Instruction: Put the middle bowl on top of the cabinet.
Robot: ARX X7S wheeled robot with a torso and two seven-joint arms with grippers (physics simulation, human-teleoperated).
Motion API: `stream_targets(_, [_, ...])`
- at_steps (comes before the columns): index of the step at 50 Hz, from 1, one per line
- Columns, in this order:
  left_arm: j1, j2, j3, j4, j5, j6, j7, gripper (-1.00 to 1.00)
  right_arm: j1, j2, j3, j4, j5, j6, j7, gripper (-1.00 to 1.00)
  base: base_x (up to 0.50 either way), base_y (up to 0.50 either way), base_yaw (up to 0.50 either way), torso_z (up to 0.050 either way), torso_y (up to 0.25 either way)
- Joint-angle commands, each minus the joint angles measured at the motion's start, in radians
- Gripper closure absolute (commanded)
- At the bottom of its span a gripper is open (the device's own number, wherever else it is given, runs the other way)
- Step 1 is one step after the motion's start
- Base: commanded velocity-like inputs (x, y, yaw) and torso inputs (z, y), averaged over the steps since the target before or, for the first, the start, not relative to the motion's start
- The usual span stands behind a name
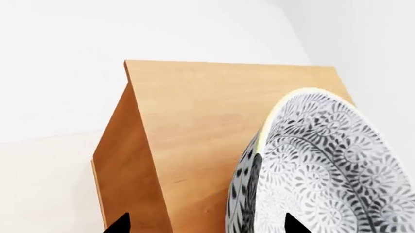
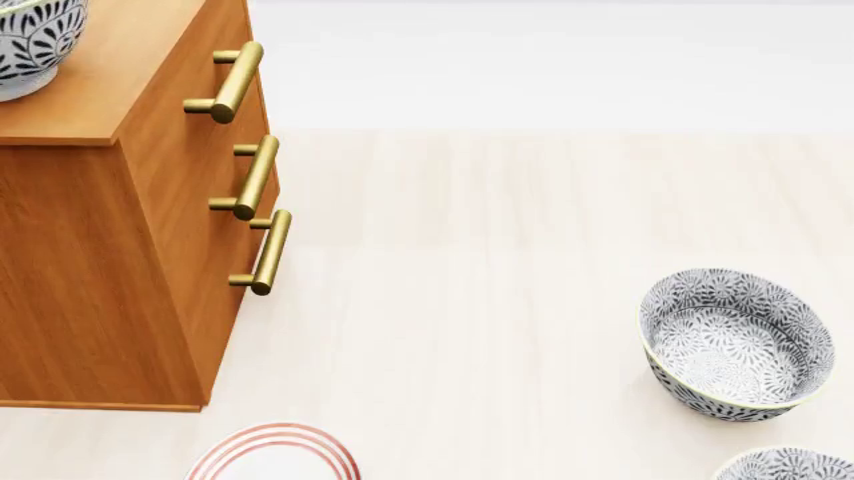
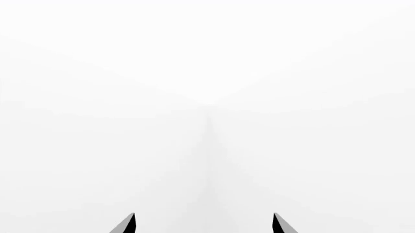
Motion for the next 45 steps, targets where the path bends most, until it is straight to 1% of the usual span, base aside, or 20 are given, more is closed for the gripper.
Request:
stream_targets(1, [0.0, -0.021, 0.006, 0.049, 0.012, 0.013, -0.014, -1.0, 0.0, 0.0, 0.002, 0.0, 0.001, -0.003, -0.002, -1.0, 0.0, 0.0, 0.0, 0.0, 0.0])
stream_targets(6, [-0.003, -0.074, 0.009, 0.187, 0.048, 0.062, -0.048, -1.0, 0.0, 0.0, -0.002, 0.0, -0.003, -0.004, -0.003, -1.0, 0.0, 0.0, 0.0, 0.0, 0.0])
stream_targets(14, [-0.021, -0.169, 0.026, 0.422, 0.127, 0.125, -0.144, -1.0, 0.0, 0.0, 0.0, 0.0, -0.002, -0.006, -0.004, -1.0, 0.0, 0.0, 0.0, 0.0, 0.0])
stream_targets(28, [-0.042, -0.285, 0.059, 0.671, 0.237, 0.17, -0.254, -1.0, 0.0, 0.0, 0.002, 0.0, 0.0, -0.008, -0.005, -1.0, 0.0, 0.0, 0.0, 0.0, 0.0])
stream_targets(33, [-0.047, -0.34, 0.076, 0.795, 0.295, 0.189, -0.294, -1.0, 0.0, 0.0, 0.005, 0.0, 0.0, -0.01, -0.007, -1.0, 0.0, 0.0, 0.0, 0.0, 0.0])
stream_targets(34, [-0.05, -0.358, 0.083, 0.834, 0.312, 0.187, -0.298, -1.0, 0.0, 0.0, 0.006, 0.0, 0.002, -0.011, -0.007, -1.0, 0.0, 0.0, 0.0, 0.0, 0.0])
stream_targets(39, [-0.046, -0.398, 0.11, 0.924, 0.336, 0.203, -0.311, -1.0, 0.0, 0.0, 0.011, 0.0, 0.007, -0.013, -0.009, -1.0, 0.0, 0.0, 0.0, 0.0, 0.0])
stream_targets(42, [-0.039, -0.418, 0.12, 0.975, 0.364, 0.211, -0.289, -1.0, 0.0, 0.0, 0.014, 0.0, 0.008, -0.013, -0.01, -1.0, 0.0, 0.0, 0.0, 0.0, 0.0])
stream_targets(45, [-0.041, -0.447, 0.135, 1.039, 0.415, 0.22, -0.297, -1.0, 0.0, 0.0, 0.015, 0.0, 0.01, -0.012, -0.012, -1.0, 0.0, 0.0, 0.0, 0.0, 0.0])
